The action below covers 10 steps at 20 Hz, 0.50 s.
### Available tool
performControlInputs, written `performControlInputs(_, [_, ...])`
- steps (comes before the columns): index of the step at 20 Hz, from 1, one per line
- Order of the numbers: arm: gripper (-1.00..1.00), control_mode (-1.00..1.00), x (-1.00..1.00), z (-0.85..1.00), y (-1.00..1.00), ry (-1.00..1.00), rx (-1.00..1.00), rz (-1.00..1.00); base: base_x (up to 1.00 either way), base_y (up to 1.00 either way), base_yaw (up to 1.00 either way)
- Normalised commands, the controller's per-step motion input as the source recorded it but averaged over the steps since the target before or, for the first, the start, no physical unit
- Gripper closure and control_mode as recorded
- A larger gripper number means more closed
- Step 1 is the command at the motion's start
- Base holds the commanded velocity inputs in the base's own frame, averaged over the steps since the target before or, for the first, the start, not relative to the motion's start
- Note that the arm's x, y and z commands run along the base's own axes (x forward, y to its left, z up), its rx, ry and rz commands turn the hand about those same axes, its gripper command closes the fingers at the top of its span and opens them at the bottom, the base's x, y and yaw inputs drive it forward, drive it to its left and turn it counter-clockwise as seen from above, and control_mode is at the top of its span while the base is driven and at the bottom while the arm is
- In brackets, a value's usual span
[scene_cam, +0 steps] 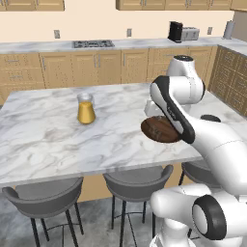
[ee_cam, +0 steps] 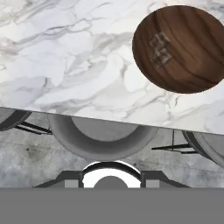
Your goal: There are two ice cubes in the ice bowl. Place both ice cubes in the glass cup.
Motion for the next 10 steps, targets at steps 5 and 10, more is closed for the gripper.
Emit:
performControlInputs(5, [-1.00,-1.00,-0.11,-0.04,-0.12,0.00,0.03,-0.02,0.00,0.00,0.00])
performControlInputs(10, [-1.00,-1.00,-0.18,-0.11,-0.44,0.00,0.09,-0.10,0.00,0.00,0.00])
